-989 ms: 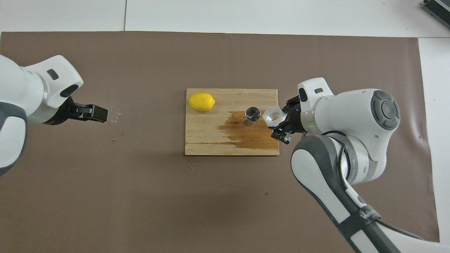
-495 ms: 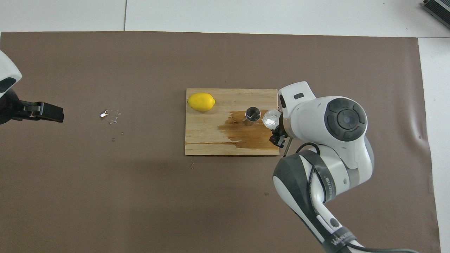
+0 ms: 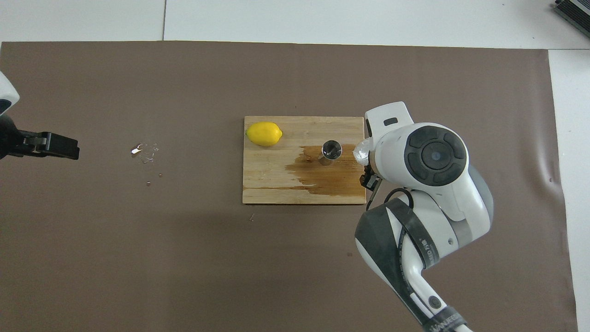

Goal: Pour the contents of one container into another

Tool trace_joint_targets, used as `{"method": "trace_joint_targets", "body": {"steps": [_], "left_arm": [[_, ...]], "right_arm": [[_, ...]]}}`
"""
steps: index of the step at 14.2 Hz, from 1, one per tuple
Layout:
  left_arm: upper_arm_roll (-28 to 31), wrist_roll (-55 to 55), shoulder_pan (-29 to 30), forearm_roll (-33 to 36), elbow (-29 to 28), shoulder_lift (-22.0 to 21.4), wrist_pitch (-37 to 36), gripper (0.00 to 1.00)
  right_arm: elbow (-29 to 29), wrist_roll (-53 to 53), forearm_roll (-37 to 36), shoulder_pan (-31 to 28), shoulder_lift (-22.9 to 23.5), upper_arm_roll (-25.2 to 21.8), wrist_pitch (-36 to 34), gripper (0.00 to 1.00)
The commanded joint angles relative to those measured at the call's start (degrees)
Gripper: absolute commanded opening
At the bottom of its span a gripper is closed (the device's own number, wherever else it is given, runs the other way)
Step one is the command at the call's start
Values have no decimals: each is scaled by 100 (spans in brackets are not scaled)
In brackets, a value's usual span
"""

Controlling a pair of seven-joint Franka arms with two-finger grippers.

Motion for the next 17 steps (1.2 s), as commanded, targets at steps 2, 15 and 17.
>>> {"method": "trace_joint_targets", "body": {"steps": [2, 15, 17], "left_arm": [[-38, -4, -57, 28, -30, -88, -131, 100], [23, -22, 13, 28, -48, -106, -132, 100], [-116, -5, 309, 20, -39, -71, -61, 100]], "right_arm": [[431, 391, -368, 150, 306, -2, -170, 26], [564, 1068, -1705, 563, 650, 15, -109, 25], [556, 1077, -1714, 599, 650, 15, -144, 25]]}}
